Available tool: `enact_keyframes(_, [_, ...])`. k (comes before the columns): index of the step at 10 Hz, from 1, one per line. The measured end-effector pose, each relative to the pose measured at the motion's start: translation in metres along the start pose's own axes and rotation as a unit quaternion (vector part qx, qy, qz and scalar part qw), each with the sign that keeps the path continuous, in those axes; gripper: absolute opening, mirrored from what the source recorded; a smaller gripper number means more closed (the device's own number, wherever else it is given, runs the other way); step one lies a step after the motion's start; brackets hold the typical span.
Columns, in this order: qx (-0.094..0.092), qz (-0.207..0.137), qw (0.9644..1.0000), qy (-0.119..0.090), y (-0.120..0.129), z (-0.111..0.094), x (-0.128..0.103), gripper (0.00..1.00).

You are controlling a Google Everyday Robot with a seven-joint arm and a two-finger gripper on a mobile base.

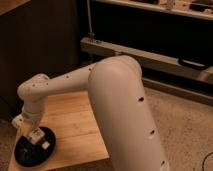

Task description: Place the bottle in the ceramic bowl

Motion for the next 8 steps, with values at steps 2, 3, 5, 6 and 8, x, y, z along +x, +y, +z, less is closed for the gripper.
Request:
enact_keyframes(2, [0.0,0.0,1.0,0.0,0.0,0.0,0.0001,0.28])
enact_keyframes(3, [0.0,0.0,1.0,0.0,-0.0001,0.0,0.0,0.28])
enact_keyframes(5, [0.0,0.0,1.0,0.0,-0.0001,-0.0001,0.0,0.42])
enact_keyframes(6, [0.0,0.0,1.0,0.0,0.0,0.0,0.0,0.53])
enact_keyframes(8, [0.0,0.0,1.0,0.0,-0.0001,-0.0001,0.0,0.73])
